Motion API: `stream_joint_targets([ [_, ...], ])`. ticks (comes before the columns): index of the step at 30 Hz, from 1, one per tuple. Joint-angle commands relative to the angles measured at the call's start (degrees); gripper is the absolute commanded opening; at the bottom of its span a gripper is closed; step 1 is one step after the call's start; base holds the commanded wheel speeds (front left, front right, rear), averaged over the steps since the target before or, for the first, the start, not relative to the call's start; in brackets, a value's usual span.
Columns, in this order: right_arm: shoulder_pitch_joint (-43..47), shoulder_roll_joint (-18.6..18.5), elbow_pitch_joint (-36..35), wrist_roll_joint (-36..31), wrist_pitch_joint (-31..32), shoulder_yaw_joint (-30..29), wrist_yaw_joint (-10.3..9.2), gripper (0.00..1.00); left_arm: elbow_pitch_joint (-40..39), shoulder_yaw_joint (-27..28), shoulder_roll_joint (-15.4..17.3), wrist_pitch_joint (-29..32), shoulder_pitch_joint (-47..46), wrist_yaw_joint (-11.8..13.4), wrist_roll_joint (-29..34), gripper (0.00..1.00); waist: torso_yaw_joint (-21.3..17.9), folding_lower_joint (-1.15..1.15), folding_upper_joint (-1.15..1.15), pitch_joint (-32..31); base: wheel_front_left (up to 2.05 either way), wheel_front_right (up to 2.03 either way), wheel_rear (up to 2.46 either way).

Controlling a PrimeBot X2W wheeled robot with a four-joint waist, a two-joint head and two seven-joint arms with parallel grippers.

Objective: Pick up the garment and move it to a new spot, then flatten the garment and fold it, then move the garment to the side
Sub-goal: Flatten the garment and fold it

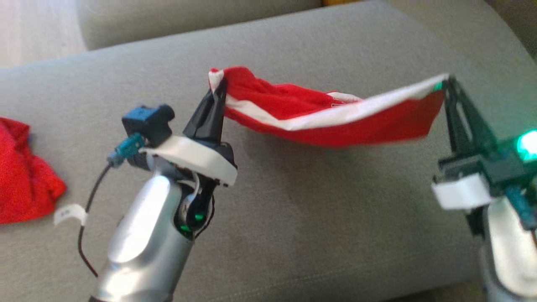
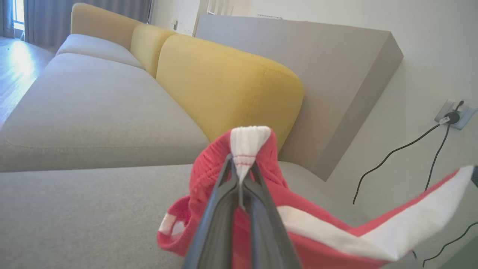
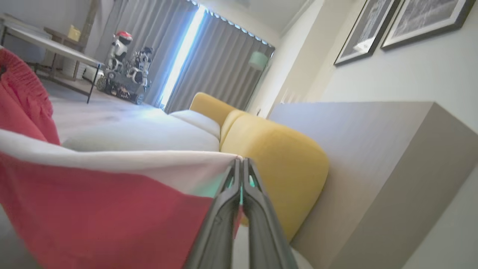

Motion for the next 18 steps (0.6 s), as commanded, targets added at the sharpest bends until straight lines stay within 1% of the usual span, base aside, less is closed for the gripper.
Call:
stream_joint_targets([
  [1,-4.26,-1.49,-2.39,0.58,-0.21,1.53,0.21,0.00,-3.33,2.68,1.13,0.93,-4.26,0.12,-0.59,0.00,2.24,0.00,0.00,-2.59,0.00,0.00,0.00],
  [5,-10.34,-4.30,-1.41,1.44,-0.21,3.37,0.21,0.00,-6.87,3.64,1.93,6.00,-7.49,0.66,-2.24,0.00,4.67,0.00,0.00,-5.85,0.00,0.00,0.00],
  [10,-16.23,-6.73,-0.41,1.86,0.25,4.81,0.21,0.00,-11.31,5.08,2.00,12.61,-10.66,2.49,-5.37,0.00,7.62,0.00,0.00,-7.78,0.00,0.00,0.00],
  [12,-17.33,-7.22,-0.74,1.97,1.02,4.77,0.21,0.00,-13.58,5.88,1.53,15.02,-10.66,3.35,-8.58,0.00,8.72,0.00,0.00,-8.19,0.00,0.00,0.00],
  [14,-17.68,-7.43,-1.56,2.30,1.98,4.35,0.21,0.00,-16.13,5.72,1.58,16.70,-10.63,4.15,-9.13,0.00,9.76,0.00,0.00,-8.34,0.00,0.00,0.00],
  [18,-17.37,-8.15,-4.43,2.97,4.28,2.85,0.21,0.00,-20.70,6.05,1.39,19.32,-9.30,6.52,-10.97,0.00,11.57,0.00,0.00,-8.35,0.00,0.00,0.00],
])
